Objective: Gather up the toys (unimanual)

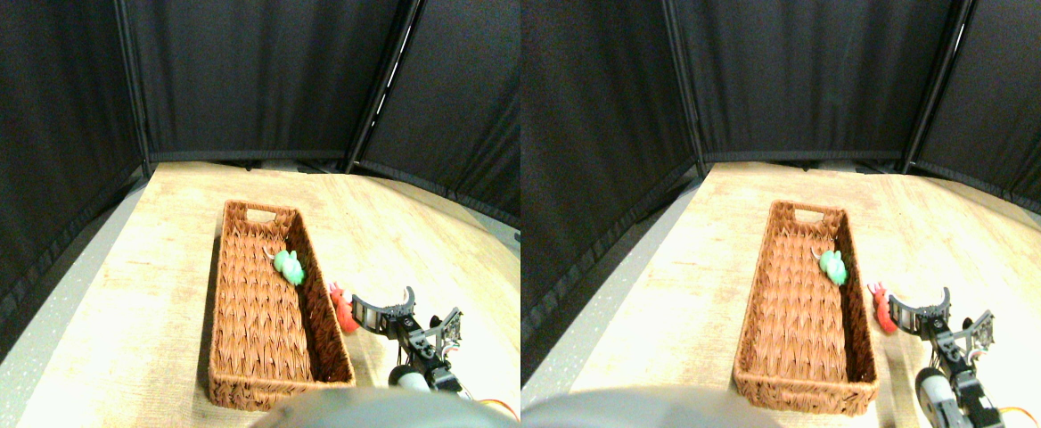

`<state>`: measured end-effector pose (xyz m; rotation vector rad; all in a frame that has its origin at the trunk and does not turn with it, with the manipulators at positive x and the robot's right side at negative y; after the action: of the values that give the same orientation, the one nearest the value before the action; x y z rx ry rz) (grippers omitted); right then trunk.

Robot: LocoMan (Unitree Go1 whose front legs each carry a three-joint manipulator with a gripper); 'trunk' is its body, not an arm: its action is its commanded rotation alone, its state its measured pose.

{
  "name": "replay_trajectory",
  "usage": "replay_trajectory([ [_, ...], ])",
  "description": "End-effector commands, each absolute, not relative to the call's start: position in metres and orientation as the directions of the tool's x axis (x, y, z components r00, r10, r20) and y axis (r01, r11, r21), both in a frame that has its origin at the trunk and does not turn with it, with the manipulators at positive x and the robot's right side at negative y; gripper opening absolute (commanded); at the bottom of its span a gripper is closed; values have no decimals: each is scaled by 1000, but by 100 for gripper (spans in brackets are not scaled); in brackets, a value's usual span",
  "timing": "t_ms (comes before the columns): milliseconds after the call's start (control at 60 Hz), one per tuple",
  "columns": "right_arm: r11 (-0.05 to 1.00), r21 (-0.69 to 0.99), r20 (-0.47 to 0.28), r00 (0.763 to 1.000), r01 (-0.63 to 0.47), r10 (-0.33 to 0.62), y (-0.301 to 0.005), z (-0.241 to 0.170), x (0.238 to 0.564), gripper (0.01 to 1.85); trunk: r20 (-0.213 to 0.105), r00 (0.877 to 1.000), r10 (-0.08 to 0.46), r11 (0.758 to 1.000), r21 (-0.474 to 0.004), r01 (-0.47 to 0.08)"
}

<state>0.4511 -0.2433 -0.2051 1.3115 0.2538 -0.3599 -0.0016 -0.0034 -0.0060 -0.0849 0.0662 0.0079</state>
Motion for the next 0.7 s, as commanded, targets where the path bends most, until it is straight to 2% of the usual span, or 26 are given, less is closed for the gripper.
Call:
replay_trajectory([
  [17,193,899,-384,919,394,-88,-242,-217,454,106,-63,998,16,993,-113,-23],
  [67,174,895,-406,911,412,-70,-241,-226,456,104,-64,998,24,992,-121,-32],
  [217,109,902,-416,909,417,-31,-235,-238,460,99,-68,997,43,990,-132,-52],
  [350,87,894,-439,898,439,-17,-230,-242,464,102,-71,996,51,989,-138,-60],
  [517,52,891,-450,892,451,-30,-231,-250,472,100,-73,996,59,988,-141,-69],
  [550,33,888,-457,889,458,-37,-232,-254,475,95,-72,996,60,988,-140,-70],
  [700,37,878,-476,879,477,-39,-233,-263,479,101,-69,996,57,989,-132,-66],
])
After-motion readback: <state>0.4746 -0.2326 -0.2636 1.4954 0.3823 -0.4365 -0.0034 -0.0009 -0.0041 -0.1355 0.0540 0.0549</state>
